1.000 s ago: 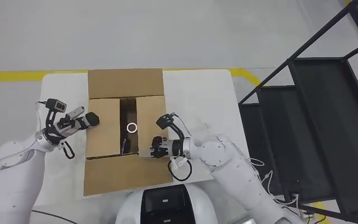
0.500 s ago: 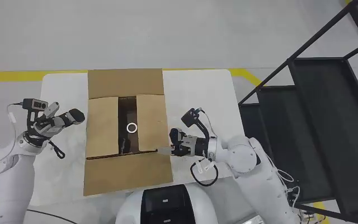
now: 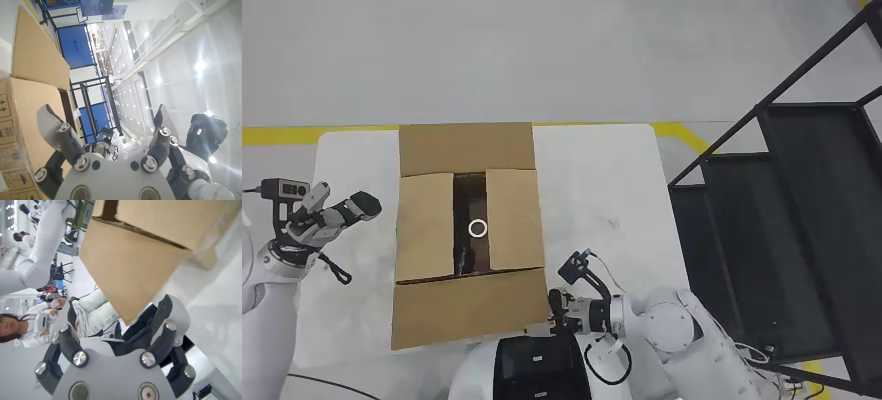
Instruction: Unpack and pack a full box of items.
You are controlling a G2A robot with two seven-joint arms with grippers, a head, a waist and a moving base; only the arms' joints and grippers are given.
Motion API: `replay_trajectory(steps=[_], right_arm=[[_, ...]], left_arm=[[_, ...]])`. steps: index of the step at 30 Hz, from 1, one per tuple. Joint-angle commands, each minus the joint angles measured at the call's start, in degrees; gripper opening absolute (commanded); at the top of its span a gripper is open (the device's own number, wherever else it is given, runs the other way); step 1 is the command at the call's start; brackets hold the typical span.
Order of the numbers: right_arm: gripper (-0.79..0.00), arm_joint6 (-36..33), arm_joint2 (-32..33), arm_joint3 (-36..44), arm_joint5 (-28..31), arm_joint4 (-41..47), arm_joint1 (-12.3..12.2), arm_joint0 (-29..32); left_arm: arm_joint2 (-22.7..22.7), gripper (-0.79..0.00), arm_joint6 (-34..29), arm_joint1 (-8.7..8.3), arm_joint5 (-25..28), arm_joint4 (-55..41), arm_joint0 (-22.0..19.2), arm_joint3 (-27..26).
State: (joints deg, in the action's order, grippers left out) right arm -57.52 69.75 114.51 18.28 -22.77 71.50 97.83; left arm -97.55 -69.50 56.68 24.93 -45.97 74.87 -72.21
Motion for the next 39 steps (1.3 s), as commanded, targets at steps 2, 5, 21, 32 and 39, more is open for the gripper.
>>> replay_trajectory(steps=[2, 5, 21, 32, 39], right_arm=[[0.0, -0.41, -0.97, 0.41, 0.28, 1.05, -0.18, -0.42], [0.0, -0.12, -1.9, 0.44, 1.35, 5.56, -0.26, -1.22], [0.0, 8.77, -5.89, -6.78, -2.38, 10.63, 0.1, -11.51], [0.0, 12.17, -8.81, -8.57, -5.76, 1.79, -0.03, -14.6], [0.0, 13.54, -7.01, -6.98, -5.27, 0.38, -0.68, -14.03]], left_arm=[[-0.27, 0.0, 0.4, -0.02, 0.12, 0.21, 0.41, -0.14], [-0.56, 0.0, 0.92, -0.04, 0.29, 0.64, 0.75, -0.14], [-4.84, 0.0, 1.17, -0.28, 0.79, -3.83, 1.95, -2.36], [-4.15, 0.0, -7.16, -0.62, 0.13, 0.9, 4.6, -4.06], [3.26, 0.0, -1.57, 0.35, 3.64, 8.79, 1.06, 1.48]])
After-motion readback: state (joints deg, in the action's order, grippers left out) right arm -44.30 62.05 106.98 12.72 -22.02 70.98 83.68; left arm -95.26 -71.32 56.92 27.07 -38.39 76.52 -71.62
